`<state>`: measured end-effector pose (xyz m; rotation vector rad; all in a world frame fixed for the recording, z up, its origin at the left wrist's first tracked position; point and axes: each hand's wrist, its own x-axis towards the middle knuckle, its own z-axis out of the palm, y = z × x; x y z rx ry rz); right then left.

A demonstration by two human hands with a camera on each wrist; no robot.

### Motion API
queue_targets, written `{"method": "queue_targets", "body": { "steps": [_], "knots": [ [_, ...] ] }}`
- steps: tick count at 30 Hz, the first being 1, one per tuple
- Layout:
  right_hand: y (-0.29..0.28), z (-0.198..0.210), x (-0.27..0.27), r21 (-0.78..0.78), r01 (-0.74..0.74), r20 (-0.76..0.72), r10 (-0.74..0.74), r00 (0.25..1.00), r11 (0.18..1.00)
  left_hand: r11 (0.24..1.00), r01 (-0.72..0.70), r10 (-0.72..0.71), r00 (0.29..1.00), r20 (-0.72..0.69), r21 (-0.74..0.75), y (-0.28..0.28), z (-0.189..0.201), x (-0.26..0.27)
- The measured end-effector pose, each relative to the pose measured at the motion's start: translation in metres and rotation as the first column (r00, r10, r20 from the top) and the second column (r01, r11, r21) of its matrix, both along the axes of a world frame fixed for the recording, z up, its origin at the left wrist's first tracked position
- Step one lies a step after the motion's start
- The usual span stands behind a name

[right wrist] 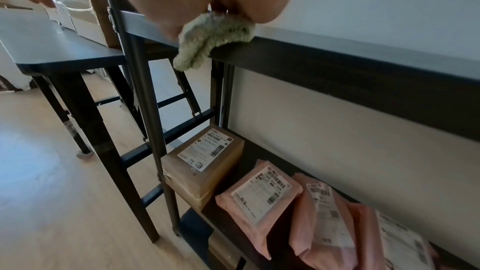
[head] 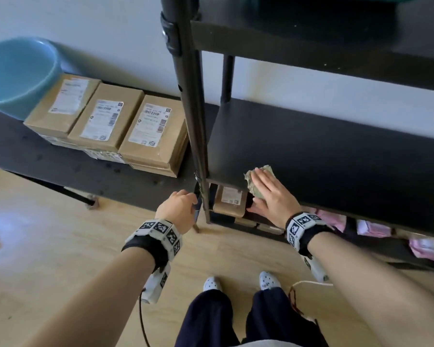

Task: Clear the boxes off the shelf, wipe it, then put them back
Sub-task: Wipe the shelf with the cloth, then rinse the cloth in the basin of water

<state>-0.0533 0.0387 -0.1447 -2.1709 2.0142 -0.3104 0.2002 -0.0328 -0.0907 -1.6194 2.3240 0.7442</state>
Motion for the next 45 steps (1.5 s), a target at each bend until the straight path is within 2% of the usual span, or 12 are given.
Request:
{"method": "queue_targets", "body": {
  "steps": [4, 7, 11, 13, 17, 20, 22, 26, 34, 37, 41, 45],
  "knots": [
    [-0.002, 0.008, 0.0, 0.217, -0.027, 0.051, 0.016, 0.999, 0.976, 0.995, -0.03, 0.036, 0.997, -0.068, 0.091, 0.001, 0.002, -0.011],
    [0.001, 0.022, 0.004, 0.288, 0.067, 0.133, -0.11, 0.985, 0.955, 0.994, -0.018, 0.03, 0.993, -0.112, 0.109, 0.005, 0.01, -0.023],
    [0.004, 0.053, 0.011, 0.41, 0.205, 0.357, -0.363, 0.861, 0.889, 0.997, 0.003, 0.009, 0.987, -0.161, 0.071, 0.013, 0.029, -0.037],
    [0.004, 0.07, 0.014, 0.431, 0.197, 0.454, -0.401, 0.796, 0.881, 0.999, 0.011, -0.003, 0.981, -0.192, 0.041, 0.017, 0.039, -0.042],
    [0.002, 0.1, 0.021, 0.41, 0.032, 0.564, -0.281, 0.777, 0.911, 1.0, 0.031, -0.03, 0.974, -0.226, 0.002, 0.025, 0.059, -0.048],
    [0.0, 0.121, 0.028, 0.401, -0.125, 0.638, -0.178, 0.749, 0.908, 0.997, 0.033, -0.042, 0.986, -0.159, -0.063, 0.026, 0.074, -0.044],
    [-0.004, 0.132, 0.034, 0.378, -0.192, 0.678, -0.13, 0.723, 0.905, 0.998, -0.006, -0.001, 0.995, -0.102, -0.068, 0.027, 0.086, -0.036],
    [-0.015, 0.141, 0.051, 0.347, -0.268, 0.737, -0.085, 0.67, 0.899, 0.99, -0.113, 0.102, 0.987, -0.128, -0.084, 0.028, 0.098, -0.011],
    [-0.024, 0.15, 0.121, 0.344, -0.368, 0.753, -0.019, 0.658, 0.864, 0.947, -0.315, 0.287, 0.919, -0.272, -0.063, 0.039, 0.101, 0.058],
    [-0.03, 0.148, 0.153, 0.337, -0.367, 0.744, -0.006, 0.668, 0.867, 0.943, -0.326, 0.29, 0.901, -0.322, -0.063, 0.037, 0.101, 0.09],
    [-0.041, 0.151, 0.212, 0.31, -0.324, 0.738, -0.012, 0.675, 0.894, 0.946, -0.31, 0.266, 0.91, -0.318, -0.096, 0.023, 0.103, 0.145],
    [-0.053, 0.152, 0.273, 0.376, -0.303, 0.711, -0.062, 0.701, 0.876, 0.941, -0.317, 0.256, 0.897, -0.36, -0.121, 0.005, 0.109, 0.212]
  ]
}}
